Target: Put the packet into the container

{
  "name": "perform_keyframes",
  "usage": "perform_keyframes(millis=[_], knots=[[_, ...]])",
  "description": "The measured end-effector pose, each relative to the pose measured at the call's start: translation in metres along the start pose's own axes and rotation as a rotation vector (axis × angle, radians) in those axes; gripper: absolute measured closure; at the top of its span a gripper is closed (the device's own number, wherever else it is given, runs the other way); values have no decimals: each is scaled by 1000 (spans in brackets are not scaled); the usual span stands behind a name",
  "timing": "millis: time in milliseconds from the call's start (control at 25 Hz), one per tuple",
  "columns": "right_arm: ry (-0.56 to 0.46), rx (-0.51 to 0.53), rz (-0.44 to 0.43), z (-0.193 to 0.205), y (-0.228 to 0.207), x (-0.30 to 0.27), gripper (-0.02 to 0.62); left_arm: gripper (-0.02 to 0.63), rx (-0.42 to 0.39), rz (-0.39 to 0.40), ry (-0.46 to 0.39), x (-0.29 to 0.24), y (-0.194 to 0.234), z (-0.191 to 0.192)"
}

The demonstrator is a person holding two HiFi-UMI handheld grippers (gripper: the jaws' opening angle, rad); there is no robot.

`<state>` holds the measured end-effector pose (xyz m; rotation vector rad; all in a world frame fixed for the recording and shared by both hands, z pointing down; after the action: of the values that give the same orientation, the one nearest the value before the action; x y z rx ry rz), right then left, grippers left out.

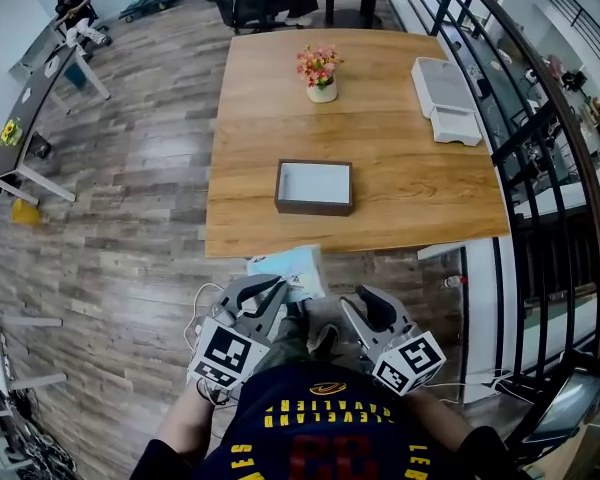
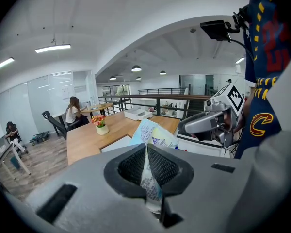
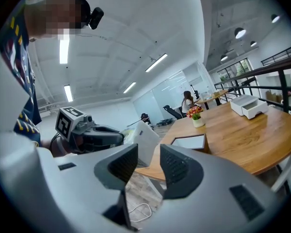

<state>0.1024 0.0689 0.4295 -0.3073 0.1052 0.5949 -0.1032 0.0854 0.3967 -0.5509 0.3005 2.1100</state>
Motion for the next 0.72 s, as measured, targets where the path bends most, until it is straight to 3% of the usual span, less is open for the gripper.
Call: perform_keyframes(millis=[720], knots=[[20,9,112,-45,-52,-112,446,589,-6,142,-9,-70,114,-25]])
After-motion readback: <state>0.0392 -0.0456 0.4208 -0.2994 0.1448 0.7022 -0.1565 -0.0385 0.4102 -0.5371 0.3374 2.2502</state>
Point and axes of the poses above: the fingertips, and each gripper's own axes: x backward along the fingers, y to its left, z out of its underside, the point moved 7 cm from there along x, backward along the fingers, and after that the axes turned 8 degrees about x, right-handed, at the moved point
